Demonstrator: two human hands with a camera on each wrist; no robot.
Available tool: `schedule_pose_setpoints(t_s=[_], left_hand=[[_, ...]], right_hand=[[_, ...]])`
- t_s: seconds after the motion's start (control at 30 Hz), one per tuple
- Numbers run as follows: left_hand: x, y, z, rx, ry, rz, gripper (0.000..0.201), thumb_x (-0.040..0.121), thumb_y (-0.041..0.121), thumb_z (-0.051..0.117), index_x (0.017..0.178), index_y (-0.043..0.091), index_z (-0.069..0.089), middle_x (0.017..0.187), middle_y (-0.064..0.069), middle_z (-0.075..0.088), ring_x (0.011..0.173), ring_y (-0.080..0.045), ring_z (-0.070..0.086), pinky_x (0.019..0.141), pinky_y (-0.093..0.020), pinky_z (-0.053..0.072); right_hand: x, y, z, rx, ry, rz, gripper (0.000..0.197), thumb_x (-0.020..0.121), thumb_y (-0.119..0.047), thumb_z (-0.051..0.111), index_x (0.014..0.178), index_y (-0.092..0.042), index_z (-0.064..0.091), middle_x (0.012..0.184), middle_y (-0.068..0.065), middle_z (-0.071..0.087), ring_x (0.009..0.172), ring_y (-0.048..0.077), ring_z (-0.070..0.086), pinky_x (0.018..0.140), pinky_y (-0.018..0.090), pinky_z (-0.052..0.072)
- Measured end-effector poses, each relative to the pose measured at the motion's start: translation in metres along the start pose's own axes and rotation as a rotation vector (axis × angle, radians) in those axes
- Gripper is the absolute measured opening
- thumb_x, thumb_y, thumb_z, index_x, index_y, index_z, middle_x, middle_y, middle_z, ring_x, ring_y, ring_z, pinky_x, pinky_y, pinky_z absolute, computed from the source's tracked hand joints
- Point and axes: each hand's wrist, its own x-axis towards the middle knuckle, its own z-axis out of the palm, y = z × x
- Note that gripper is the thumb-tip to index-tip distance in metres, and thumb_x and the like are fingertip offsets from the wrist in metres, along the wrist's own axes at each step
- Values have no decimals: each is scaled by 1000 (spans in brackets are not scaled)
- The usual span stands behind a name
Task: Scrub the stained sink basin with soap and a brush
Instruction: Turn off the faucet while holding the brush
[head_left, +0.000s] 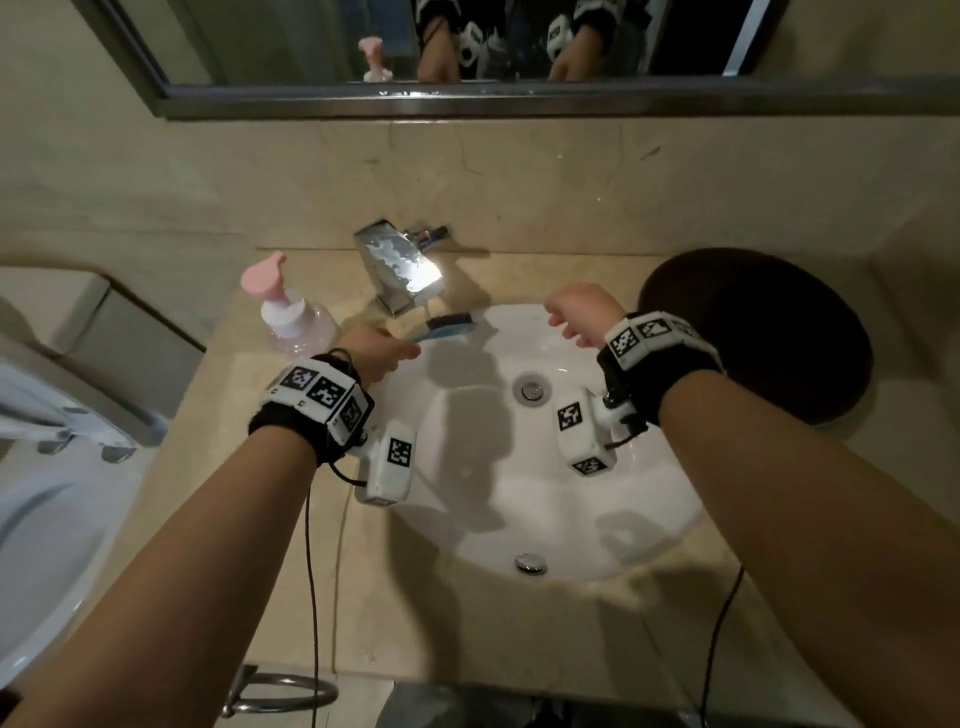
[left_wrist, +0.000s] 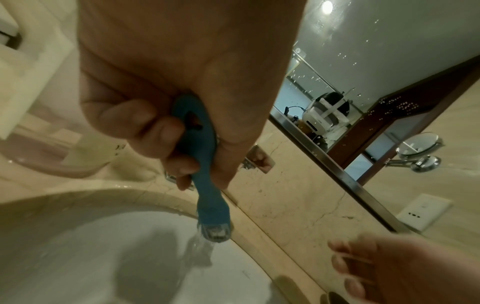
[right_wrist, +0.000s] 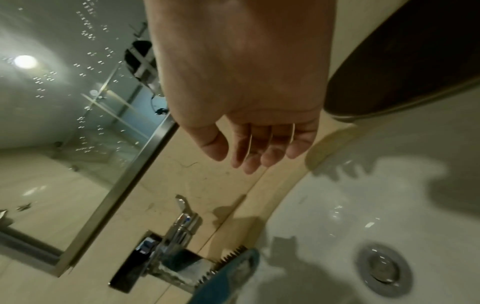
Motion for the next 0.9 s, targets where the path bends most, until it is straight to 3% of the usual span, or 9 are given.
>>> schedule_pose_setpoints(t_s=[0.13,0.23,0.3,0.37,0.47,0.6,0.67,0.8,0.9], left_hand=[[3,-6,-6,32,-29,-6,20,90,29,55,77,15,58,65,1,53,47,-9,38,38,-17,27],[5,-9,-9,20,-34,47,11,93,22,52,88,14,57,65,0,54,29,-1,41,28,-12,27],[4,-10,-13,23,-44,78,8,93,19,52,90,13,55,63,2,51,21,3,37,25,-7,24],[4,-10,-15,44,-71,87,18,93,21,54,77,13,54,60,3,47,20,4,36,25,-6,22],[5,-8,-18,53,-93,73,25,91,28,56,69,18,52,59,5,47,20,5,35,25,-6,22],[8,-6,-19,76,-92,50,18,93,23,52,78,15,57,59,5,47,19,5,35,25,-6,22],[9,-4,-19,101,-94,41,21,94,20,50,74,16,56,58,5,47,19,4,35,24,-6,22],[11,-4,-17,166,-112,10,27,93,21,51,66,17,53,57,4,45,17,3,34,23,-6,21],[10,-3,-17,187,-130,-6,28,93,22,51,65,16,55,56,4,45,17,2,34,23,-6,20]], right_hand=[[16,-35,7,19,7,-91,15,90,-11,44,76,-11,49,70,1,46,58,13,42,49,22,31],[26,-57,18,6,-43,-143,13,94,-13,42,82,-15,49,74,3,46,70,18,47,51,22,31],[32,-73,27,-17,-73,-182,18,96,-15,39,109,-16,51,82,3,50,74,17,48,53,23,35],[38,-86,37,-29,-120,-226,38,98,-14,37,135,-12,45,103,9,57,88,19,53,65,27,45],[45,-102,49,-145,-147,-271,41,99,-8,33,138,0,41,136,21,48,121,32,49,96,35,45],[51,-107,55,-227,-178,-306,44,98,-4,31,142,1,36,144,22,39,133,34,39,65,13,32],[54,-103,55,-188,-181,-319,45,98,-4,32,143,-3,34,145,20,39,128,31,45,61,13,32],[60,-100,58,-38,-182,-307,44,97,-2,32,141,-6,37,141,16,46,78,11,53,57,16,38],[58,-99,55,29,-124,-255,47,96,1,29,139,-12,43,128,12,56,62,4,51,41,12,41]])
